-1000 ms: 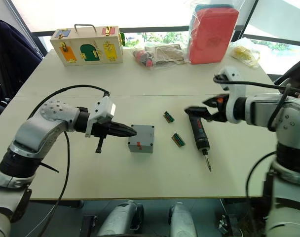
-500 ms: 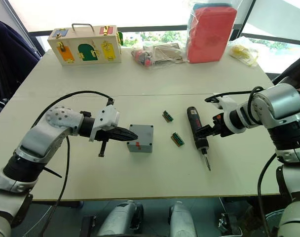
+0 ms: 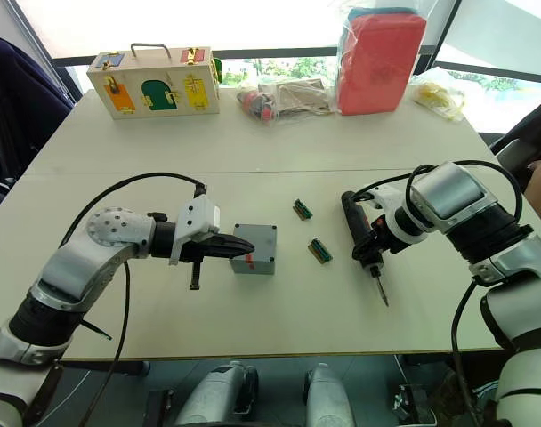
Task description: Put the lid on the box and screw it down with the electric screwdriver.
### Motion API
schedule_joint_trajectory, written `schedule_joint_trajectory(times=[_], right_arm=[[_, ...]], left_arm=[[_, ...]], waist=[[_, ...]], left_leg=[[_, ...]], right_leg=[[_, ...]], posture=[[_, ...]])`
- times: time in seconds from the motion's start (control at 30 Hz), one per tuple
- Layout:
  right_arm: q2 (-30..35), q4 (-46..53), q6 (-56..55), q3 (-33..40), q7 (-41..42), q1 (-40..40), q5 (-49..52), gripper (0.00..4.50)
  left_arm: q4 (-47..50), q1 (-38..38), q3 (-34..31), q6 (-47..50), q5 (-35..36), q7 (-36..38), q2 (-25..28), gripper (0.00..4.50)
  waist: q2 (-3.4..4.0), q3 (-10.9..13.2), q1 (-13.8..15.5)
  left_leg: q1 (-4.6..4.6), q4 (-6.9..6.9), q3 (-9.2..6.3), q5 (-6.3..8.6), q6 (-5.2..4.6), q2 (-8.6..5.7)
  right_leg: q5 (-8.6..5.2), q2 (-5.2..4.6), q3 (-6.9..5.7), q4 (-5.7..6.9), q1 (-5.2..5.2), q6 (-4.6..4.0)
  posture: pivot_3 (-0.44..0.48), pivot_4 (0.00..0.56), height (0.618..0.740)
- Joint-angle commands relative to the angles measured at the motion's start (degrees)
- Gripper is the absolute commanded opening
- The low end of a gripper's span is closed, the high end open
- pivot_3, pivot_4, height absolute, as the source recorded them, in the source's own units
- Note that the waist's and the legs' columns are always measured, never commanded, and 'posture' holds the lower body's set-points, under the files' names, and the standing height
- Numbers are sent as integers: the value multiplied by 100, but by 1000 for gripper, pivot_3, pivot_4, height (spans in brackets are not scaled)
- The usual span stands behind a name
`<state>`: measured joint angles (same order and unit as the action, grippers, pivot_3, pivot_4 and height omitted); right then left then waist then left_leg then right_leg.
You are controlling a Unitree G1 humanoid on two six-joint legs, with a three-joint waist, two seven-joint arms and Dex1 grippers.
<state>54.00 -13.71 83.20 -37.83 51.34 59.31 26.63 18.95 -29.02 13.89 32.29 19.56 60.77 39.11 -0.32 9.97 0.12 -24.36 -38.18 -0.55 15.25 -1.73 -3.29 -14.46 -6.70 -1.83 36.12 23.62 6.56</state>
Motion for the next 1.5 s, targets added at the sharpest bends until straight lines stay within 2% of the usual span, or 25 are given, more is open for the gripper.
schedule_joint_trajectory(times=[0.03,0.2,0.37,0.43,0.5,0.57,0.6,0.67,0.73,0.87,1.0,1.23,1.5], right_arm=[[-121,-132,-7,-235,165,-122,-217,1855],[-103,-286,40,28,156,-238,-426,1743],[-317,-932,-92,1170,-409,18,-695,1743],[-509,-993,86,2053,-867,173,-704,1743],[-661,-628,59,2936,-1284,196,-686,1743],[-1252,-114,-91,4351,-1918,209,-525,1743],[-1697,408,-628,5126,-2327,127,-362,1743],[-2376,1232,-1384,6114,-2822,-11,-118,1743],[-2944,2009,-1545,6564,-3159,-196,85,1743],[-4042,3542,-2350,6644,-3097,-1062,878,1743],[-4505,4230,-3238,5838,-2770,-2087,855,1743],[-4700,4138,-4515,4507,-2502,-3165,363,1743],[-4644,3801,-5206,3866,-2503,-3396,-26,1743]], left_arm=[[214,12,-204,30,100,-118,-13,0],[108,-18,-181,-4,115,-175,-48,0],[-260,-172,-215,-101,98,-64,-42,0],[-462,-223,-366,-28,295,40,-64,0],[-615,-307,-743,441,953,103,-260,0],[-677,-385,-967,743,1317,148,-323,0],[-700,-423,-1004,836,1374,180,-290,0],[-730,-483,-1008,974,1414,188,-243,0],[-753,-473,-980,1048,1399,238,-121,0],[-806,-399,-835,1150,1280,116,-29,0],[-781,-344,-661,1039,1041,67,79,0],[-823,-365,-234,601,386,-35,87,0],[-975,-328,66,326,0,74,47,0]], waist=[[-4,-3,2],[-15,-9,13],[-17,-10,17],[-6,-4,21],[13,8,34],[15,9,46],[15,10,20],[19,12,-46],[21,13,-69],[14,9,-48],[15,9,-81],[19,11,-85],[18,11,-82]], left_leg=[[0,0,0,0,0,0],[8,-1,0,0,1,0],[14,-4,0,-1,2,-1],[14,-5,1,-3,6,-3],[-3,-4,3,-6,10,-4],[-41,-1,7,-33,55,-5],[-66,0,7,-40,64,-2],[-88,3,7,-51,82,7],[-91,9,3,-59,92,10],[-90,2,-4,-63,89,7],[-64,-4,8,-56,58,-4],[-59,2,8,-65,69,-3],[-58,2,7,-65,70,-2]], right_leg=[[0,0,0,0,0,0],[0,-1,0,-1,-10,0],[5,-1,0,-2,-17,-6],[12,-1,3,-2,-14,-1],[13,-2,5,1,4,1],[14,-1,11,15,55,3],[15,2,11,19,83,3],[15,17,13,28,110,4],[15,21,10,46,116,4],[13,25,10,66,107,2],[14,16,27,88,91,3],[12,21,28,91,95,2],[12,21,27,91,95,2]], posture=[[0,150,740],[0,150,740],[0,150,740],[0,150,740],[0,150,740],[0,150,740],[0,150,740],[0,150,740],[0,150,740],[0,150,740],[0,150,740],[0,150,740],[0,150,740]])
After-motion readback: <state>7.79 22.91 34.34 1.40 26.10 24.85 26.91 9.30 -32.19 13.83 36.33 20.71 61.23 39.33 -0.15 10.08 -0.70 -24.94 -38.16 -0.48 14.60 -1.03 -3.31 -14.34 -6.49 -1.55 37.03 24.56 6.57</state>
